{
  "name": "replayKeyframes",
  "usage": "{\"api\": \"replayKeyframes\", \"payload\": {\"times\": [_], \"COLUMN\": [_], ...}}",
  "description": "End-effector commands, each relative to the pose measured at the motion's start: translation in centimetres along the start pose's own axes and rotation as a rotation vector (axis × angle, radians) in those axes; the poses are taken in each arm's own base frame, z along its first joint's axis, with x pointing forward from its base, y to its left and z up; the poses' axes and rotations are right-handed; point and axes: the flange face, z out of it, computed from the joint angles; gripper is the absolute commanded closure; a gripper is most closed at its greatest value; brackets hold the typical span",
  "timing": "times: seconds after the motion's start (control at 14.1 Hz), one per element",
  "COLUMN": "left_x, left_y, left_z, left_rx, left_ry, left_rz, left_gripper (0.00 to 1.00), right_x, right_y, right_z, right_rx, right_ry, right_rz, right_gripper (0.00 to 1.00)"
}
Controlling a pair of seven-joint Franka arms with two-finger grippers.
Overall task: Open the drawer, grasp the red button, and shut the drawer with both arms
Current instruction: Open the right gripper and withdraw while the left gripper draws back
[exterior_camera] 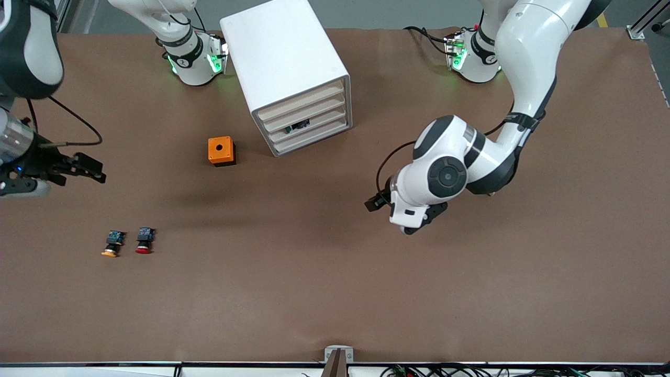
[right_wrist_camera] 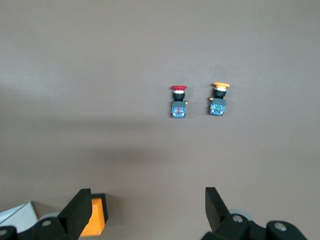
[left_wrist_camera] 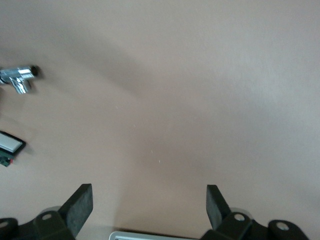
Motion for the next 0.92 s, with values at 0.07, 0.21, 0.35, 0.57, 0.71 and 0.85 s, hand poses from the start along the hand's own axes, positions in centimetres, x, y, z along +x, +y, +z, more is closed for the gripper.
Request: {"api": "replayKeyframes", "payload": {"times": [0.07, 0.21, 0.35, 0.57, 0.71, 0.85], "left_x": [1.0, 3.3, 4.7, 5.8, 6.7, 7.7], "left_y": [-1.0, -3.4, -6.2, -11.7, -15.3, -18.6], "left_z": [-2.0, -5.1, -9.2, -14.7, -17.6, -19.9], "left_rx": [-0.001, 0.026, 0.051, 0.132, 0.168, 0.186], "left_ry": [0.048, 0.086, 0.114, 0.076, 0.052, 0.030], "left_rz": [-0.016, -0.044, 0.021, 0.198, 0.281, 0.347], "left_gripper": [0.00, 0.00, 0.00, 0.00, 0.00, 0.00], "right_x": [-1.6, -1.8, -2.0, -2.2, -2.7, -2.9], "right_y": [-0.9, -1.2, -2.9, -3.7, -4.0, -3.9], "right_z": [-5.1, -7.7, -10.0, -12.0, -14.0, -14.2], "right_rx": [0.006, -0.002, -0.008, -0.016, -0.013, -0.011], "right_ry": [-0.020, -0.009, -0.014, 0.000, -0.001, -0.014], "right_rz": [0.016, 0.032, 0.036, 0.018, 0.014, 0.015], "right_gripper": [0.00, 0.00, 0.00, 0.00, 0.00, 0.00]}}
